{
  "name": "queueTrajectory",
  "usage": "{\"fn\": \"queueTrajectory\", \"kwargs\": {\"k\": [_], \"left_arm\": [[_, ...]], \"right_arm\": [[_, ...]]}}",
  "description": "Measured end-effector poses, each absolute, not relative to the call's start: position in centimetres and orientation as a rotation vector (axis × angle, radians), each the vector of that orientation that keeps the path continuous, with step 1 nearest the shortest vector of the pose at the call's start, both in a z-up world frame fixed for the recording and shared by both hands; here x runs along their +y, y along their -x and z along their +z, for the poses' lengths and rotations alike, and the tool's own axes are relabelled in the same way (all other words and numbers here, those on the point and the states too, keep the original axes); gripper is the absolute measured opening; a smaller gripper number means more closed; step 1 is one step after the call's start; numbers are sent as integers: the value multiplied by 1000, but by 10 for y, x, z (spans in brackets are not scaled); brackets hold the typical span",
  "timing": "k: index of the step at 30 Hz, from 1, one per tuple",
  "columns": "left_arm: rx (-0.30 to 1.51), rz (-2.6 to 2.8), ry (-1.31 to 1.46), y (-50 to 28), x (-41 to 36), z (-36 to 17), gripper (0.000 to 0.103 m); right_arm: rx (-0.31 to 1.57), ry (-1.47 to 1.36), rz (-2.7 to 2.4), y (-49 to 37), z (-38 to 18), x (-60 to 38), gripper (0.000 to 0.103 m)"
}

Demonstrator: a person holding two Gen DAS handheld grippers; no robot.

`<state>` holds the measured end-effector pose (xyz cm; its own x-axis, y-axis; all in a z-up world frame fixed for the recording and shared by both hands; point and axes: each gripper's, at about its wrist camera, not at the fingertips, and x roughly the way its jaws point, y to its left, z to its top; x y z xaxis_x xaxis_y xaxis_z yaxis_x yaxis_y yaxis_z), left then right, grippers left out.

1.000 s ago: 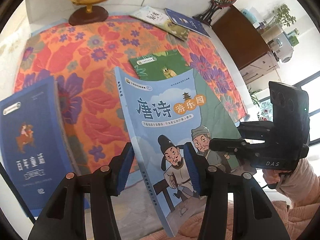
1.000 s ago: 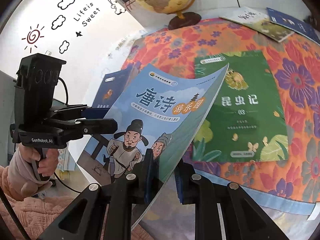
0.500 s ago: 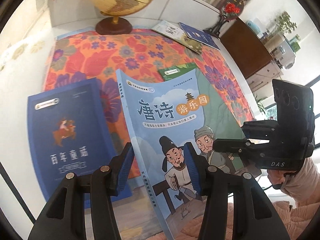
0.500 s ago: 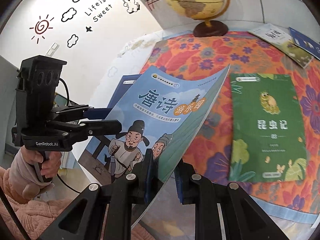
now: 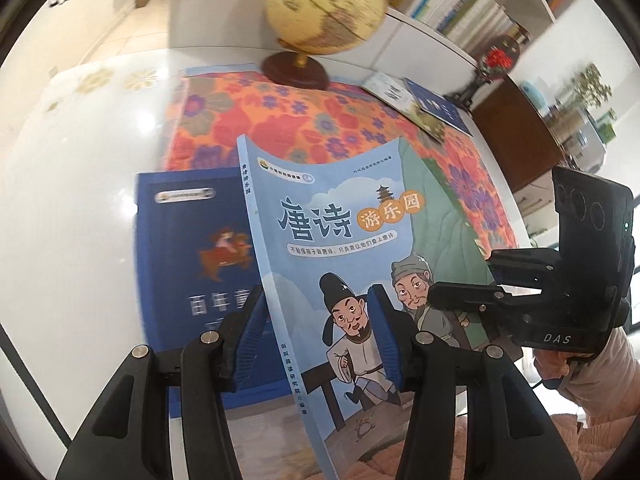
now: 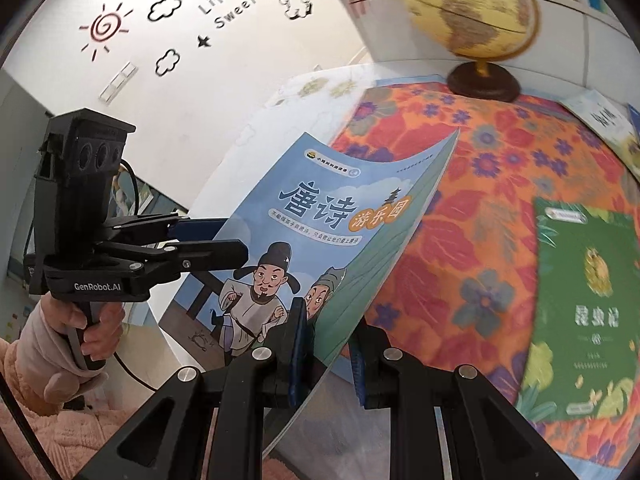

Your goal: Organize books

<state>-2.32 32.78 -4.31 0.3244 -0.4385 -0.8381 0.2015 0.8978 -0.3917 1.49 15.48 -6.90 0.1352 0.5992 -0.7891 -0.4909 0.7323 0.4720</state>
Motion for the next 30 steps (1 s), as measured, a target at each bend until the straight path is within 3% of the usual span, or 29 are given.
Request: {"fn": "queueTrajectory", "kwargs": {"k": [16,30], "left_arm": [[1208,-289,325,4,395,-88,47],[1253,-215,365,0,411,-116,47]], "right_arm": [[1257,-91,790,-39,-111,232,19],[1343,-175,663,-43,-148,233,22]]}}
